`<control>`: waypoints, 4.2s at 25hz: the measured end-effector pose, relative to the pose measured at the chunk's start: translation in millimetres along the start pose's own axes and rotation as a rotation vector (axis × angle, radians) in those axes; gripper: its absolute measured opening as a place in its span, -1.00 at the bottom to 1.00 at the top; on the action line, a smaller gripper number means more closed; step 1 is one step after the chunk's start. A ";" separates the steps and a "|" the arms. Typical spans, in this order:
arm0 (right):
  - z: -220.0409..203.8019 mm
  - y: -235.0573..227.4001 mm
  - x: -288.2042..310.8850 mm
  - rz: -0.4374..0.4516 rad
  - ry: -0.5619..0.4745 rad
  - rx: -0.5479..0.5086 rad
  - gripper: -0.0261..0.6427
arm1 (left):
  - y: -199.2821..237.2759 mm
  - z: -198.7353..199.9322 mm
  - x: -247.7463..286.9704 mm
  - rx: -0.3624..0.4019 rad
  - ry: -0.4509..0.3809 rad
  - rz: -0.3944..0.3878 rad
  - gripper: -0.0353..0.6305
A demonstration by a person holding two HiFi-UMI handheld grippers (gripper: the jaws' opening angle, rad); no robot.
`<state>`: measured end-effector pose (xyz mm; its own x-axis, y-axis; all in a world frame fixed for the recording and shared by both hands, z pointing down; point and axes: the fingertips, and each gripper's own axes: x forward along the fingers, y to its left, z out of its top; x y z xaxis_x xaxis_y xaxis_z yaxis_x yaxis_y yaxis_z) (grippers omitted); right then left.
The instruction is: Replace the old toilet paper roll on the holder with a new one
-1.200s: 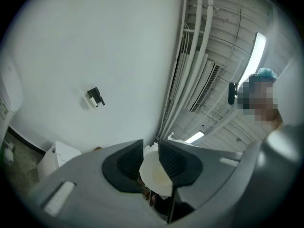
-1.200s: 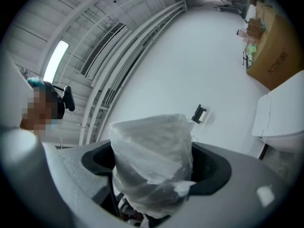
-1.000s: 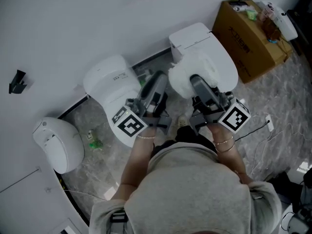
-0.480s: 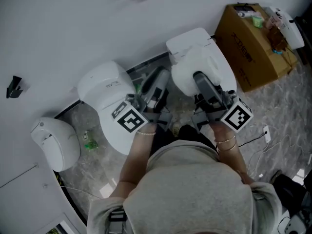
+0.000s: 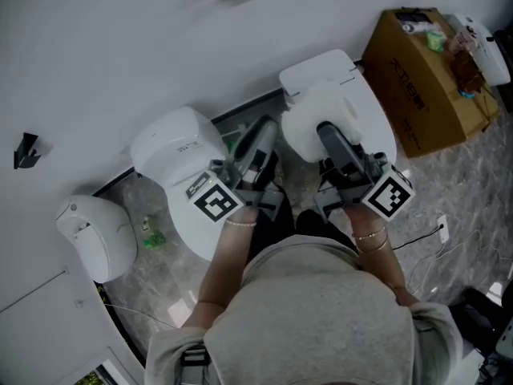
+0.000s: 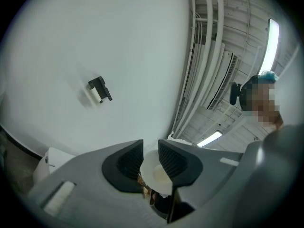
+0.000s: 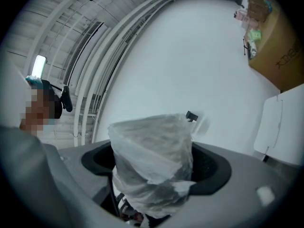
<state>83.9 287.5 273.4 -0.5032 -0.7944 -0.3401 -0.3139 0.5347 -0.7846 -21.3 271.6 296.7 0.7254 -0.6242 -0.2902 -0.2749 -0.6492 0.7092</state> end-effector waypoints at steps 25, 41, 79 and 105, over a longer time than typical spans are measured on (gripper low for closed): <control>50.3 -132.3 264.3 0.011 -0.016 -0.055 0.44 | 198.8 154.4 159.6 0.006 0.052 -0.060 -0.61; 55.5 -177.8 313.6 -0.007 -0.001 0.007 0.43 | 251.0 173.6 189.5 -0.034 0.054 -0.031 -0.59; 153.2 -335.5 383.5 -0.060 0.058 0.188 0.43 | 385.8 176.7 316.5 -0.136 -0.082 0.243 -0.03; 150.2 -337.1 385.3 -0.014 0.091 0.237 0.43 | 381.6 198.3 298.5 -0.099 -0.246 0.289 -0.26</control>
<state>116.7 -242.1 328.9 -0.5741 -0.7664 -0.2881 -0.1299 0.4327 -0.8921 -34.7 -248.7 353.3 0.4508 -0.8684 -0.2067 -0.3743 -0.3941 0.8394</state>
